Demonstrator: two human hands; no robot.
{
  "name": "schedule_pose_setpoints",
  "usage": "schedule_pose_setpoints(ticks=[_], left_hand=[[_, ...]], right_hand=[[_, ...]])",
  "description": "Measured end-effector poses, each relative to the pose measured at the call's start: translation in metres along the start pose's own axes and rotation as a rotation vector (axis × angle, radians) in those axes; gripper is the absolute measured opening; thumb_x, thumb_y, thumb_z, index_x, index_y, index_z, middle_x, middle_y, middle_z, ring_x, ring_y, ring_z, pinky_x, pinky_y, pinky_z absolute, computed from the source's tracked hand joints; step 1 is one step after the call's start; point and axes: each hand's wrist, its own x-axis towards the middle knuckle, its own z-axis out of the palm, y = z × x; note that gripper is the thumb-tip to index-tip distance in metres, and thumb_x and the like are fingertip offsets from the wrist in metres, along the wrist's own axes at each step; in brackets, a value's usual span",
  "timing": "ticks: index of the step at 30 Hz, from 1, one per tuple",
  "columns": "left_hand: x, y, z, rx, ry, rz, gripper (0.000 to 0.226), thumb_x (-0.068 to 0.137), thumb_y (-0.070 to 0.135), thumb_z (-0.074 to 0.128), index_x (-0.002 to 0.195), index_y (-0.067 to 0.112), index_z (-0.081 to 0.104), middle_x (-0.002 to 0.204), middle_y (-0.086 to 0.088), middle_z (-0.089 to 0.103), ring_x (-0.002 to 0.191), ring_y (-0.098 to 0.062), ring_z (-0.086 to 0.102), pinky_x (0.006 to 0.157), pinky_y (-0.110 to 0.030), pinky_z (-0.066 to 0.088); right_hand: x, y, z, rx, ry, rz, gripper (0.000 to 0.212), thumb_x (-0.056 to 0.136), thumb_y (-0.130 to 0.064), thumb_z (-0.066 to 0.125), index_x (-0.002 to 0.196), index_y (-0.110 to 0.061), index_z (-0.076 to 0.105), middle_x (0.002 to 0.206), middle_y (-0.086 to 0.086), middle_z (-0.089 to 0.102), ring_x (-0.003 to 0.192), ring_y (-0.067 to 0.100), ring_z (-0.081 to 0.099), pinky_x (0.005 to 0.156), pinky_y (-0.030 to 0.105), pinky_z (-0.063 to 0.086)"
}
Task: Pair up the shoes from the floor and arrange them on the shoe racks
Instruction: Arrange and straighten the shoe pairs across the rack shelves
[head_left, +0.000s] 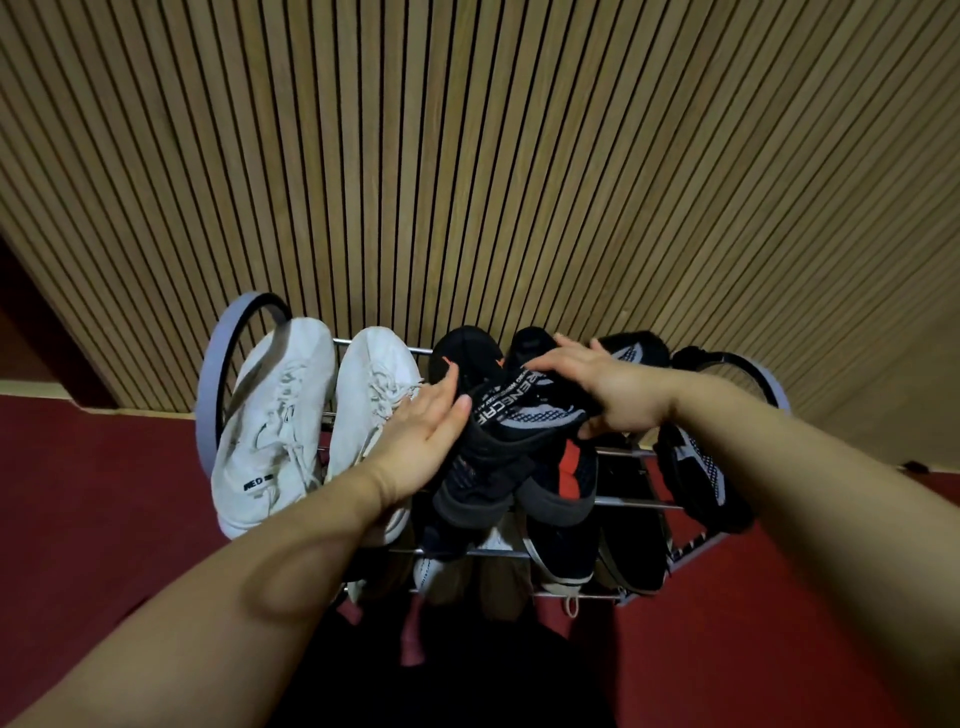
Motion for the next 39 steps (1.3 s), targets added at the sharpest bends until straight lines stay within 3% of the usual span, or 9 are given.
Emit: schedule_pose_setpoints(ticks=[7,14,19,22,26,29,31,35,39], left_hand=[[-0.007,0.007,-0.004,0.111,-0.076,-0.011,0.063,0.091,0.062,0.03,0.147,0.04,0.014,0.158,-0.008,0.013,0.146,-0.02,-0.001,0.115,-0.03,-0.001],[-0.001,-0.004,-0.001,0.073,-0.078,-0.06,0.103,0.056,0.085,0.013,0.148,0.039,0.012,0.158,-0.006,0.012,0.146,-0.022,-0.002,0.118,-0.035,0.0],[0.002,-0.004,-0.003,-0.2,-0.05,-0.041,0.067,0.088,0.07,0.013,0.144,0.037,0.032,0.155,0.008,0.024,0.145,-0.01,0.004,0.116,-0.028,-0.004],[0.003,0.0,0.0,0.065,-0.06,-0.016,0.05,0.1,0.049,0.016,0.147,0.033,0.027,0.154,0.009,0.021,0.145,-0.012,0.004,0.115,-0.028,-0.004],[0.01,-0.004,0.009,0.502,-0.117,0.032,0.057,0.098,0.052,0.023,0.15,0.03,0.015,0.159,0.008,0.006,0.146,-0.018,-0.003,0.118,-0.035,-0.005],[0.012,-0.006,0.012,0.614,-0.132,0.03,0.063,0.095,0.058,0.022,0.151,0.032,0.008,0.159,0.008,0.0,0.146,-0.02,-0.006,0.118,-0.038,-0.006],[0.012,-0.005,0.013,0.634,-0.132,0.032,0.063,0.095,0.058,0.022,0.151,0.032,0.007,0.159,0.008,-0.001,0.146,-0.02,-0.006,0.118,-0.038,-0.006],[0.012,-0.006,0.012,0.632,-0.127,0.034,0.063,0.095,0.057,0.024,0.151,0.031,0.008,0.159,0.008,0.001,0.146,-0.019,-0.005,0.118,-0.037,-0.005],[0.01,-0.005,0.012,0.625,-0.11,0.04,0.063,0.096,0.056,0.025,0.151,0.031,0.009,0.159,0.008,0.002,0.146,-0.019,-0.005,0.119,-0.037,-0.005]], right_hand=[[0.025,-0.017,0.01,-0.117,-0.151,0.18,0.106,0.076,-0.032,0.076,0.151,-0.028,0.001,0.159,-0.001,-0.004,0.146,0.027,-0.01,0.117,0.052,0.002],[0.025,-0.026,-0.005,-0.035,-0.081,0.049,0.093,0.069,-0.026,0.082,0.145,-0.025,0.027,0.144,-0.002,0.034,0.132,0.021,0.036,0.112,0.036,0.029],[-0.001,-0.018,-0.013,-0.218,-0.051,-0.139,0.085,0.077,-0.009,0.073,0.145,-0.029,0.028,0.151,-0.004,0.028,0.141,0.013,0.022,0.112,0.021,0.015],[-0.016,-0.013,-0.001,-0.214,-0.159,-0.123,0.085,0.083,0.009,0.053,0.148,-0.035,0.019,0.158,-0.011,0.008,0.145,0.007,0.005,0.111,0.016,0.009],[-0.026,0.023,0.013,0.074,0.013,0.198,0.086,0.086,-0.018,0.066,0.149,-0.038,0.011,0.158,-0.008,0.002,0.144,0.013,0.005,0.119,0.034,0.01],[-0.033,0.052,0.051,0.178,0.303,0.8,0.089,0.083,-0.056,0.06,0.15,-0.034,0.005,0.159,0.01,0.006,0.145,0.032,0.005,0.117,0.051,0.012],[-0.039,0.059,0.08,0.293,0.301,1.061,0.097,0.08,-0.067,0.054,0.151,-0.03,-0.002,0.158,0.016,0.002,0.144,0.038,0.003,0.116,0.052,0.011],[-0.043,0.059,0.104,0.165,0.266,1.144,0.101,0.08,-0.069,0.052,0.15,-0.03,-0.009,0.157,0.021,-0.003,0.143,0.039,0.006,0.113,0.05,0.013],[-0.04,0.053,0.092,0.321,0.257,1.175,0.107,0.075,-0.069,0.059,0.15,-0.03,-0.008,0.151,0.024,0.02,0.139,0.041,0.015,0.112,0.051,0.017]])
